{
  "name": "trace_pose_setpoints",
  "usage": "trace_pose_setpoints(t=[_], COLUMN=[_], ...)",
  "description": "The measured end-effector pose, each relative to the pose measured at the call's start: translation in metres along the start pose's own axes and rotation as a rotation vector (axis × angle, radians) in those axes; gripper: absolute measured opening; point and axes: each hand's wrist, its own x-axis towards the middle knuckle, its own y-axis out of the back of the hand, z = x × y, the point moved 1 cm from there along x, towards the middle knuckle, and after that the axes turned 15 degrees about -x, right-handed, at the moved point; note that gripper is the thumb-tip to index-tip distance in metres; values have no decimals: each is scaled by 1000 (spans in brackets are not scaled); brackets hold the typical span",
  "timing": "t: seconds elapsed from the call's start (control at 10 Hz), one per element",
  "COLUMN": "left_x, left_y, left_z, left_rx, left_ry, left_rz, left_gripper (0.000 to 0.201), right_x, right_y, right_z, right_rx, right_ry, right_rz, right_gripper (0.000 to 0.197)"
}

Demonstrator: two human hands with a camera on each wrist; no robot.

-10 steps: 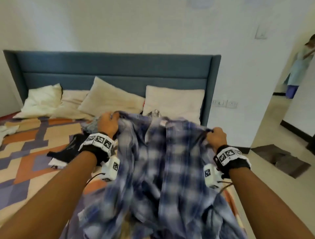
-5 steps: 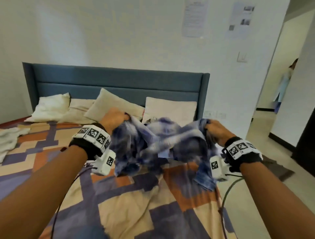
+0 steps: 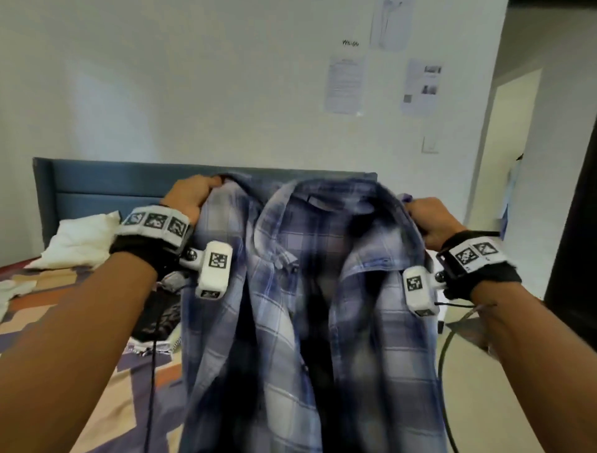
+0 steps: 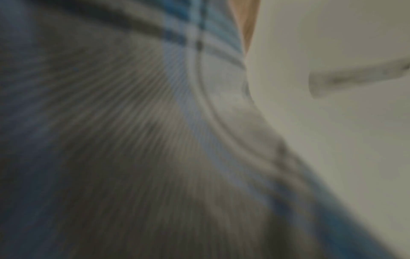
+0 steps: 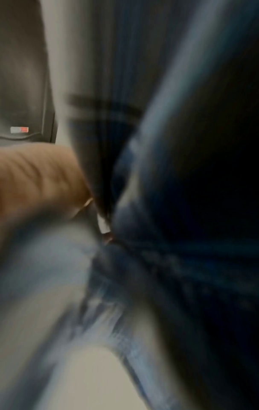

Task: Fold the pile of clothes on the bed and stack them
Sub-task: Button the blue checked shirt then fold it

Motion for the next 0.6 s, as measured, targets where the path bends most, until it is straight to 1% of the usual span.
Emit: trace_pose_setpoints(t=[0.1,0.2,0.3,0.4,0.5,0.6], left_x=[9,16,32,58,96,144], left_y=[1,-8,-9,-6,-7,-8], left_z=[-66,-148,-219,-265,-298,-325], left_rx=[208,500,678,787,845,943], left_ry=[101,224,286,265,229,200], left_rz=[-42,-124,-333,-467,-529,-558], left_gripper=[18,30,30,37,31,28], right_x=[7,14,41,61,92,132], right_y=[-29,-72,-112,-135,-153,-175], right_z=[55,124,191,216,231,241], right_rx=[-432,-724,-822,-845,-855,-847], right_ry=[101,8,-62,-89,-55,-41], right_rz=[3,-144,-256,-301,-296,-318], right_gripper=[26,21,30,25,42,29])
